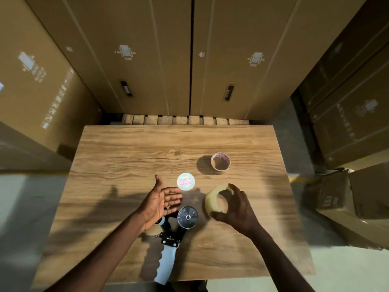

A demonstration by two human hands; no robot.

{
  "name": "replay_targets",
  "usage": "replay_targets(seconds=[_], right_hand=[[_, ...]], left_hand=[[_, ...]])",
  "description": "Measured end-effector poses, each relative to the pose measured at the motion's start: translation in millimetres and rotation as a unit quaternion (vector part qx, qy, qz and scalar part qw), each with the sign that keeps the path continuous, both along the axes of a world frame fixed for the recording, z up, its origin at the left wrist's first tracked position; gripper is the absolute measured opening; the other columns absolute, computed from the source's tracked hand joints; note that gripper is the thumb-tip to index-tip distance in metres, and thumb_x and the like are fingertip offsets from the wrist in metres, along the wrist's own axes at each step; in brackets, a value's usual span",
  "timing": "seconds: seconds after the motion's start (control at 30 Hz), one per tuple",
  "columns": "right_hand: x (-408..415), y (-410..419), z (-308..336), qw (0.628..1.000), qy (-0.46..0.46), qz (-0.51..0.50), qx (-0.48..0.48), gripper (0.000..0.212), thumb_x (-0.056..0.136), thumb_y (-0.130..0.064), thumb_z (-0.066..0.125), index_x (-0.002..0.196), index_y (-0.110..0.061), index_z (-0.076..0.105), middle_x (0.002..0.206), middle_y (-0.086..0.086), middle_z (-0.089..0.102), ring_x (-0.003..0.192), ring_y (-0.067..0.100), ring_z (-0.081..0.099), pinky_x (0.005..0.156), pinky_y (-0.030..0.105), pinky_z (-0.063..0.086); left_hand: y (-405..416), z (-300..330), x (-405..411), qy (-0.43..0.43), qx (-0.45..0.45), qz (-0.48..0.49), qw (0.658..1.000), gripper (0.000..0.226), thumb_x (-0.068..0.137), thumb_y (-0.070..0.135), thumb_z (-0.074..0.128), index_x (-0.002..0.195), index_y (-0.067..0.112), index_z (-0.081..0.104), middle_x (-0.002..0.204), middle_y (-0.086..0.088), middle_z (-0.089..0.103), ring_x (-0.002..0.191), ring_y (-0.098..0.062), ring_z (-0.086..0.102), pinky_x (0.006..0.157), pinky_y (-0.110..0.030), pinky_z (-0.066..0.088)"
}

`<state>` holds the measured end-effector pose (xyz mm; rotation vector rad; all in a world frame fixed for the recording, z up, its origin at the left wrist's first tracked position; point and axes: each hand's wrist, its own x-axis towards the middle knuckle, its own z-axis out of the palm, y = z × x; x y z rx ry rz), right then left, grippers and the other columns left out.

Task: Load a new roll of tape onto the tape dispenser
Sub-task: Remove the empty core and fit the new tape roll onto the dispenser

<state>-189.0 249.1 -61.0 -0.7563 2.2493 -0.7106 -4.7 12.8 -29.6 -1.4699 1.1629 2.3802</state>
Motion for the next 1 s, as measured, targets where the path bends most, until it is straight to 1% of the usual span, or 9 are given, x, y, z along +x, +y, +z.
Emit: replay_targets(seconds=[0.17, 0.33, 0.47, 0.57, 0.63, 0.77, 0.83, 0.9, 1.0], right_hand=[[43, -34, 44, 0.964, -0.225, -0.075, -0.123, 0.103, 0.061, -0.027, 0.101, 0.148, -0.032, 0.045, 0.134, -0.008, 0.058, 0.12, 0.011, 0.06, 0.091, 0.025, 0.058], [63, -47, 68, 0.934, -0.296, -0.11, -0.169, 0.091, 0.059, -0.036, 0.099, 0.139, -0.042, 0.054, 0.13, 0.001, 0.062, 0.115, 0.022, 0.066, 0.078, 0.029, 0.062], [68, -51, 74, 0.924, -0.315, -0.123, -0.18, 0.086, 0.056, -0.038, 0.099, 0.133, -0.041, 0.059, 0.129, 0.006, 0.063, 0.115, 0.026, 0.068, 0.078, 0.031, 0.061], [72, -53, 76, 0.927, -0.308, -0.124, -0.175, 0.087, 0.059, -0.03, 0.1, 0.134, -0.037, 0.055, 0.128, 0.004, 0.063, 0.113, 0.021, 0.067, 0.073, 0.025, 0.061], [76, -55, 77, 0.94, -0.277, -0.119, -0.163, 0.089, 0.062, -0.02, 0.101, 0.136, -0.03, 0.051, 0.124, -0.001, 0.064, 0.109, 0.013, 0.067, 0.073, 0.022, 0.061], [88, -65, 71, 0.974, -0.17, -0.101, -0.11, 0.111, 0.046, -0.045, 0.105, 0.137, -0.026, 0.045, 0.123, -0.011, 0.067, 0.118, 0.014, 0.066, 0.096, 0.036, 0.06], [93, -69, 63, 0.985, -0.121, -0.08, -0.091, 0.116, 0.039, -0.064, 0.1, 0.134, -0.03, 0.044, 0.122, -0.015, 0.067, 0.122, 0.016, 0.062, 0.099, 0.041, 0.057], [94, -72, 61, 0.986, -0.113, -0.079, -0.096, 0.101, 0.042, -0.066, 0.098, 0.125, -0.034, 0.049, 0.117, -0.016, 0.069, 0.117, 0.013, 0.064, 0.096, 0.04, 0.058], [90, -71, 64, 0.974, -0.162, -0.113, -0.112, 0.061, 0.069, -0.05, 0.093, 0.116, -0.033, 0.057, 0.109, -0.011, 0.071, 0.099, 0.009, 0.071, 0.087, 0.04, 0.062]], left_hand=[[9, 16, 11, 0.022, -0.016, -0.031, 0.999, 0.097, 0.086, 0.083, 0.017, 0.13, 0.009, 0.063, 0.132, -0.017, 0.067, 0.126, -0.033, 0.06, 0.104, -0.044, 0.046], [13, 31, 23, 0.088, 0.007, -0.033, 0.996, 0.109, 0.083, 0.09, 0.028, 0.134, -0.002, 0.057, 0.117, -0.018, 0.059, 0.11, -0.033, 0.056, 0.088, -0.04, 0.053], [13, 38, 29, 0.116, 0.001, -0.042, 0.992, 0.096, 0.09, 0.081, 0.031, 0.125, -0.003, 0.062, 0.096, -0.01, 0.061, 0.089, -0.022, 0.059, 0.087, -0.042, 0.055], [16, 39, 33, 0.117, -0.028, -0.052, 0.991, 0.081, 0.093, 0.069, 0.053, 0.124, -0.006, 0.062, 0.099, -0.02, 0.063, 0.097, -0.032, 0.063, 0.103, -0.056, 0.052], [19, 41, 34, 0.112, -0.057, -0.055, 0.991, 0.074, 0.087, 0.06, 0.07, 0.12, -0.006, 0.063, 0.106, -0.027, 0.066, 0.103, -0.037, 0.065, 0.099, -0.061, 0.053], [26, 48, 28, 0.049, -0.153, -0.057, 0.985, 0.051, 0.076, 0.044, 0.085, 0.113, 0.011, 0.07, 0.101, -0.005, 0.077, 0.08, -0.008, 0.073, 0.06, -0.025, 0.06], [24, 45, 25, 0.015, -0.207, -0.072, 0.976, 0.049, 0.069, 0.042, 0.092, 0.108, 0.02, 0.071, 0.095, 0.001, 0.078, 0.08, -0.009, 0.074, 0.056, -0.024, 0.059], [18, 35, 24, -0.012, -0.244, -0.096, 0.965, 0.056, 0.057, 0.048, 0.094, 0.103, 0.022, 0.074, 0.093, 0.0, 0.079, 0.088, -0.017, 0.076, 0.075, -0.038, 0.064], [4, 28, 23, -0.018, -0.227, -0.132, 0.965, 0.048, 0.066, 0.039, 0.092, 0.106, 0.018, 0.074, 0.096, -0.004, 0.079, 0.085, -0.015, 0.075, 0.064, -0.031, 0.06]])
